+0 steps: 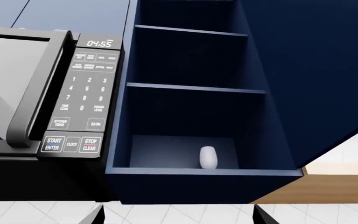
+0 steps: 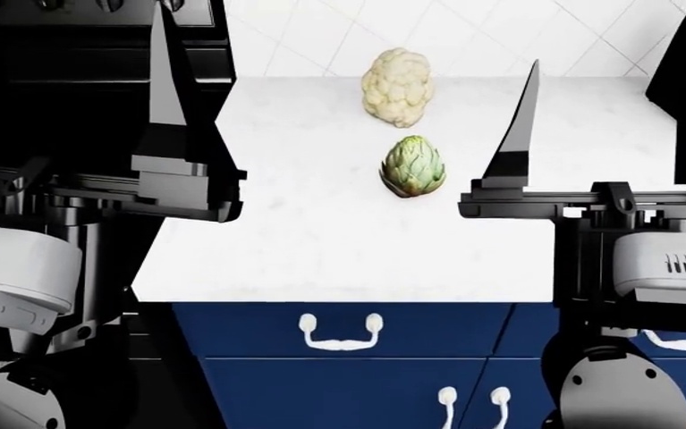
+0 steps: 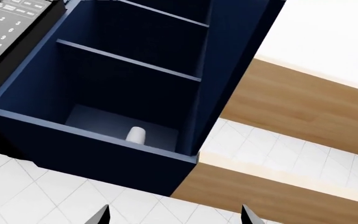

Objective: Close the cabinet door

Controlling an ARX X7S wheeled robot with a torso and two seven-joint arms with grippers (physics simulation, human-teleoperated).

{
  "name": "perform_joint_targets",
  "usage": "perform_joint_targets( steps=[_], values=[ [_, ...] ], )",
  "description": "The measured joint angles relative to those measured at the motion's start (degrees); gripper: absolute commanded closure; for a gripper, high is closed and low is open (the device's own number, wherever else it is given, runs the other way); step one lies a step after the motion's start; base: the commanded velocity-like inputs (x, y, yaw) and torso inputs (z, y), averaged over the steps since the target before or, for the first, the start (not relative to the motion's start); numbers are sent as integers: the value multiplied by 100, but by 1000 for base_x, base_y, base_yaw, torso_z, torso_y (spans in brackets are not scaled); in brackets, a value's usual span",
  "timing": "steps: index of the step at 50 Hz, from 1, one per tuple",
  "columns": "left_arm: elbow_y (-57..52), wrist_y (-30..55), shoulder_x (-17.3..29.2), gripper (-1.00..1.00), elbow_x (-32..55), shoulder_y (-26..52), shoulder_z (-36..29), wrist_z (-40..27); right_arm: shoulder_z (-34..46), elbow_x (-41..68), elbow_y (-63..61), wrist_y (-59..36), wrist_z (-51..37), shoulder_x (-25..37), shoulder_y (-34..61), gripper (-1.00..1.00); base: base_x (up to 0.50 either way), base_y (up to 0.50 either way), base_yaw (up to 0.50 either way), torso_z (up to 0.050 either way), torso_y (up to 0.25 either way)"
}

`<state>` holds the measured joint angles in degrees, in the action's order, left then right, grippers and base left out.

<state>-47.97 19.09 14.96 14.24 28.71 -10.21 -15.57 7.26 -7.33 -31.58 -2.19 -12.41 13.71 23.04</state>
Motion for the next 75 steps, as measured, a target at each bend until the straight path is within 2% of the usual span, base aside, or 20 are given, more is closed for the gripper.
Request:
perform_joint_targets(
  steps=[18,32,71,75],
  values=[
    [-10,21,76,-100,57,49,-80,-97,24,77,32,-19,-38,50,33,-100,500,0,0,0,0],
    [-42,52,127,-100,126,97,-112,-176,20,132,-5,16,-91,85,22,-100,18,0,0,0,0],
    [-2,-282,298,-100,130,50,-243,-172,132,183,78,142,-196,178,48,-100,0,0,0,49,0],
    [4,-310,276,-100,236,38,-184,-201,150,184,70,162,-199,193,31,-100,432,0,0,13,0]
  ],
)
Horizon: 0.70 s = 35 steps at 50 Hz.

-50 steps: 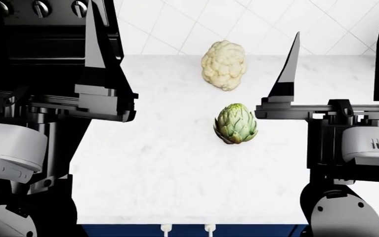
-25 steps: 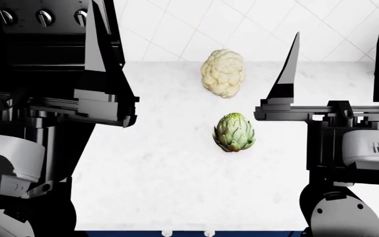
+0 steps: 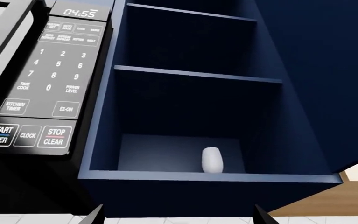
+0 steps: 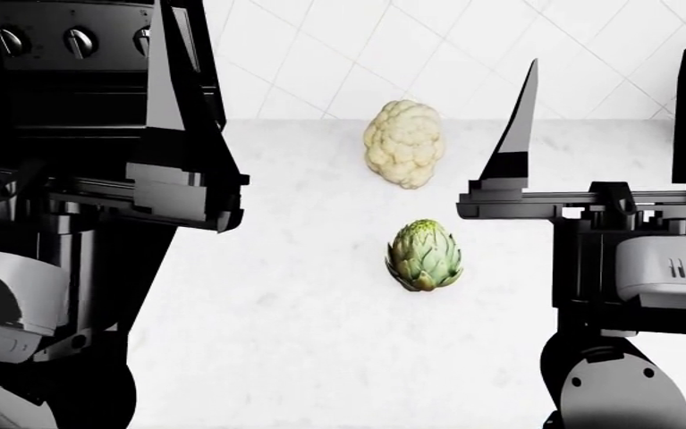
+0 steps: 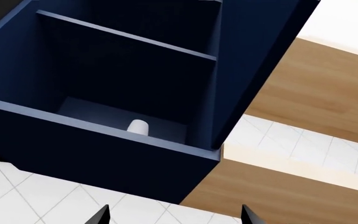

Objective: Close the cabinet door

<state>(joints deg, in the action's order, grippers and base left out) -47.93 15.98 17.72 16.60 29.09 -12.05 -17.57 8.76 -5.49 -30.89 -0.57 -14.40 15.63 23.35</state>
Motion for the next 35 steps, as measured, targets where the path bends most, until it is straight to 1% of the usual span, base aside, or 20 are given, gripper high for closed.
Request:
perform_joint_targets(
  steps=[9,17,23,35],
  values=[
    [33,-51,-24,-100,144,2,73,-61,33,-1,24,-7,-21,16,2,-100,487,0,0,0,0],
    [45,-85,-18,-100,197,2,87,-108,26,-6,52,-47,-76,12,17,-100,0,0,0,0,0],
    [32,-104,-4,-100,221,-7,84,-138,-110,231,-93,-102,-96,3,41,-100,0,0,0,0,0],
    [-87,-76,44,-100,329,-3,98,-213,-986,1275,-928,-510,-253,108,413,-100,0,0,0,0,0]
  ],
)
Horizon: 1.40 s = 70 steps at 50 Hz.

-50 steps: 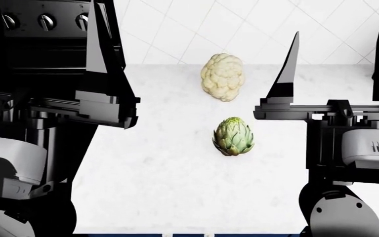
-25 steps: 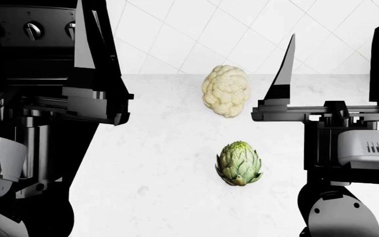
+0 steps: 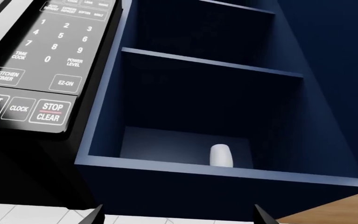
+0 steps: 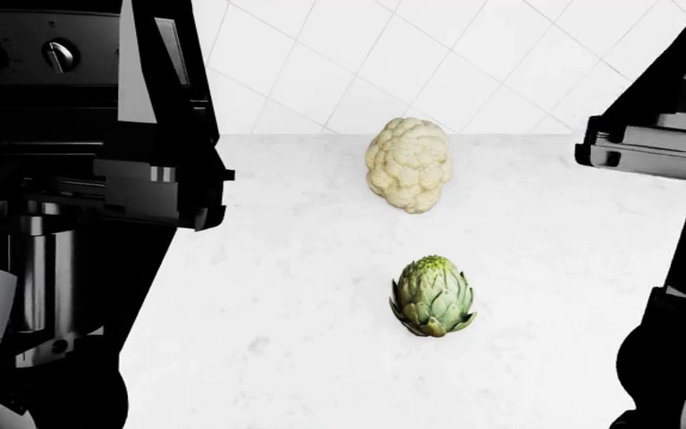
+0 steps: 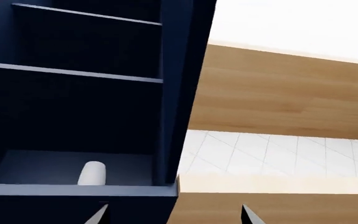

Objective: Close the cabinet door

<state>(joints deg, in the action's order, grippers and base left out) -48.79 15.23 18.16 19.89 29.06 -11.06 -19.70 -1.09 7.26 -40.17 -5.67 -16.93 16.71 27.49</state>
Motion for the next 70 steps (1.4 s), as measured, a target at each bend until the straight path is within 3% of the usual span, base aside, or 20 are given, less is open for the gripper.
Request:
perform_joint_targets(
  steps=[22,33,50,59,70],
  values=[
    [-73,-107,95,-100,112,-86,11,-74,-1534,1839,-570,-696,-466,124,649,-100,0,0,0,0,0],
    [-39,-162,120,-100,122,-94,-26,-96,-1823,2229,-466,-908,-623,265,955,-100,0,0,0,0,0],
    [-55,-108,134,-100,138,-47,-178,-154,-802,2062,570,-1815,-606,1035,3161,-100,0,0,1,1,0],
    [-84,-51,149,-100,177,9,-231,-196,82,1641,400,-2135,-1150,1088,3534,-100,13,0,10,20,11],
    [-96,-78,191,-100,204,-5,-262,-219,726,1389,292,-2292,-1095,952,3736,-100,11,2,11,22,12]
  ],
)
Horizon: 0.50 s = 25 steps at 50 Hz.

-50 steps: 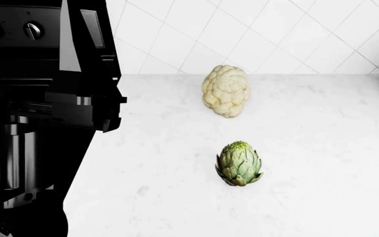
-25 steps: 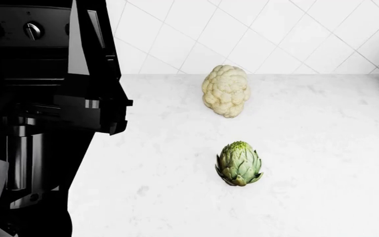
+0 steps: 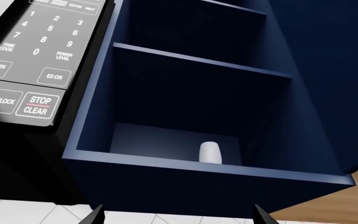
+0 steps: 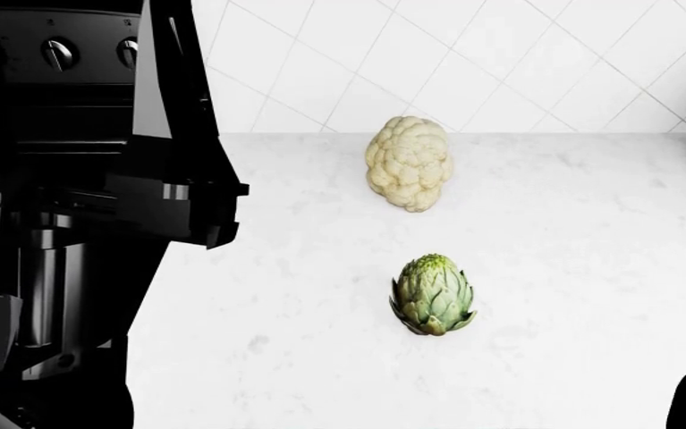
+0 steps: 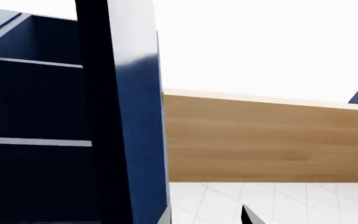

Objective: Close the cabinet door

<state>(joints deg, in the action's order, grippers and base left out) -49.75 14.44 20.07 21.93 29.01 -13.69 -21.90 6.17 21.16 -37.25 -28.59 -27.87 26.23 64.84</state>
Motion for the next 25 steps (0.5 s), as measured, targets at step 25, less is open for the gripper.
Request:
perform_joint_targets(
  steps=[25],
  values=[
    [44,-173,94,-100,31,-90,-34,-8,802,389,2267,727,1765,-124,1535,-100,3,1,4,5,2]
  ],
)
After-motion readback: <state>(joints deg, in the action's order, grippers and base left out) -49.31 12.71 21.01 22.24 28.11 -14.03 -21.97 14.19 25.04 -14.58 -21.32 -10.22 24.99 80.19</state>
